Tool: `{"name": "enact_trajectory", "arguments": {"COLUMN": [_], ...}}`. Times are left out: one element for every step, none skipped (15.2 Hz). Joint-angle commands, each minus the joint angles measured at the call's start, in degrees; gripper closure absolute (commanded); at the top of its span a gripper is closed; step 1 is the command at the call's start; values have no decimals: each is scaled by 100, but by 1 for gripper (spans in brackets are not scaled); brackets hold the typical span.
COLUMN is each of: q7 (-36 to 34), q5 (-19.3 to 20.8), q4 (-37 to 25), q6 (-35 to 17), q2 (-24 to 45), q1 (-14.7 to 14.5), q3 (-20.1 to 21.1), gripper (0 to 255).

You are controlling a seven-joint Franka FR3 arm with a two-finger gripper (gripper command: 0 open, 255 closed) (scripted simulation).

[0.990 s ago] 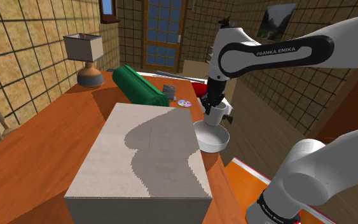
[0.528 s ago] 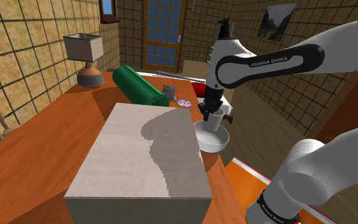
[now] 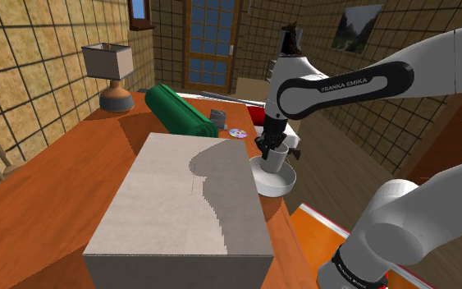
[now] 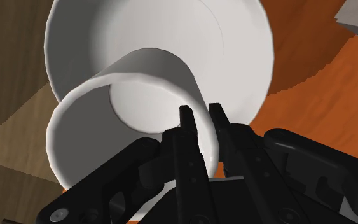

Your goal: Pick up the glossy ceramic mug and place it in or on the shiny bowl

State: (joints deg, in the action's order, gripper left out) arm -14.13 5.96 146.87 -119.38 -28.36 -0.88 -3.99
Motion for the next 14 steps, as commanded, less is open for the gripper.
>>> {"name": "enact_trajectory", "arguments": {"q7": [0,0,0,0,0,0,0,4,7,11,13,13,13,13], "q5": [0,0,0,0,0,0,0,-14,-27,-40,-50,-50,-50,-50], "q4": [0,0,0,0,0,0,0,-140,-287,-440,-566,-566,-565,-566], "q6": [-2,-2,-2,-2,-2,-2,-2,213,424,632,794,794,794,794], "q2": [0,0,0,0,0,0,0,-75,-139,-193,-229,-229,-230,-229], "q1": [0,0,0,0,0,0,0,-8,-15,-22,-27,-27,-27,-27], "q3": [0,0,0,0,0,0,0,14,28,42,52,52,53,53], "gripper": [255,0,0,0,0,0,0,0,0,0,0,0,0,0]}}
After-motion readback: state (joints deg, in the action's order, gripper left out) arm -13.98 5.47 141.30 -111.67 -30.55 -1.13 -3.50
